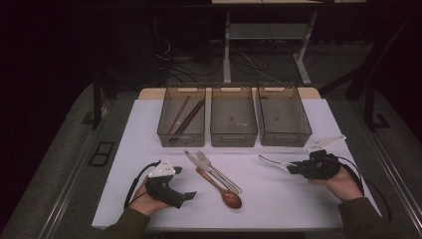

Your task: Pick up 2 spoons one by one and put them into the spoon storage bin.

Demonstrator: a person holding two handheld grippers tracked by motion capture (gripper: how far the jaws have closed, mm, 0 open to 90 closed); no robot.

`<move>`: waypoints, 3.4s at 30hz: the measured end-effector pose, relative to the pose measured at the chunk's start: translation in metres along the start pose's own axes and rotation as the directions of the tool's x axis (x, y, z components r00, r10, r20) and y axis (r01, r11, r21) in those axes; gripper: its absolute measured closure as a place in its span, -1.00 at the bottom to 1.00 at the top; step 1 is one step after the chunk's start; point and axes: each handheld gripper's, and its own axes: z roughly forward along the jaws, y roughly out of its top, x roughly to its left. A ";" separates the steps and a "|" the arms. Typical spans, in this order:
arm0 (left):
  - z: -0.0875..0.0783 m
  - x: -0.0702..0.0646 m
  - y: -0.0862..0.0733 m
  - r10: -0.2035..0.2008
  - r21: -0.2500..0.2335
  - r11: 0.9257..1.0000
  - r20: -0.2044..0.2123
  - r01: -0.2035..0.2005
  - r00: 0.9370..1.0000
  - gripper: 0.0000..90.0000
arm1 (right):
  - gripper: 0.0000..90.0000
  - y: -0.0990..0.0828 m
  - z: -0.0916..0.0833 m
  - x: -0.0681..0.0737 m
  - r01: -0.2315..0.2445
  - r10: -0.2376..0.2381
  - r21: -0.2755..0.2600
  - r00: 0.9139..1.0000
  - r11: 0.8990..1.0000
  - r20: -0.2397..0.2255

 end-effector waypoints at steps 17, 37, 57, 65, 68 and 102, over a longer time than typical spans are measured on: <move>0.001 -0.001 0.000 0.001 0.000 1.000 0.005 -0.001 1.000 -1.00 | 0.72 0.032 0.007 0.002 0.023 -0.023 -0.045 1.000 0.999 0.005; 0.001 -0.001 0.000 0.004 0.002 1.000 0.011 -0.004 1.000 -1.00 | 0.72 0.071 0.020 -0.001 0.045 -0.045 -0.104 0.999 0.994 0.001; 0.002 -0.001 0.000 0.002 0.000 1.000 0.015 -0.002 1.000 -1.00 | 0.72 0.114 0.044 -0.004 0.061 -0.061 -0.132 0.998 0.989 0.009; 0.002 -0.001 0.000 0.002 -0.003 1.000 0.018 -0.002 1.000 -1.00 | 0.72 0.136 0.059 -0.004 0.074 -0.072 -0.118 0.997 0.990 0.020; 0.002 -0.002 0.000 0.002 -0.005 1.000 0.018 -0.001 1.000 -1.00 | 0.72 0.141 0.065 -0.004 0.075 -0.073 -0.108 0.997 0.991 0.026; 0.001 -0.002 0.000 0.013 0.002 1.000 0.022 -0.013 1.000 -1.00 | 0.38 0.163 0.108 -0.014 0.030 -0.029 -0.056 0.999 0.998 0.018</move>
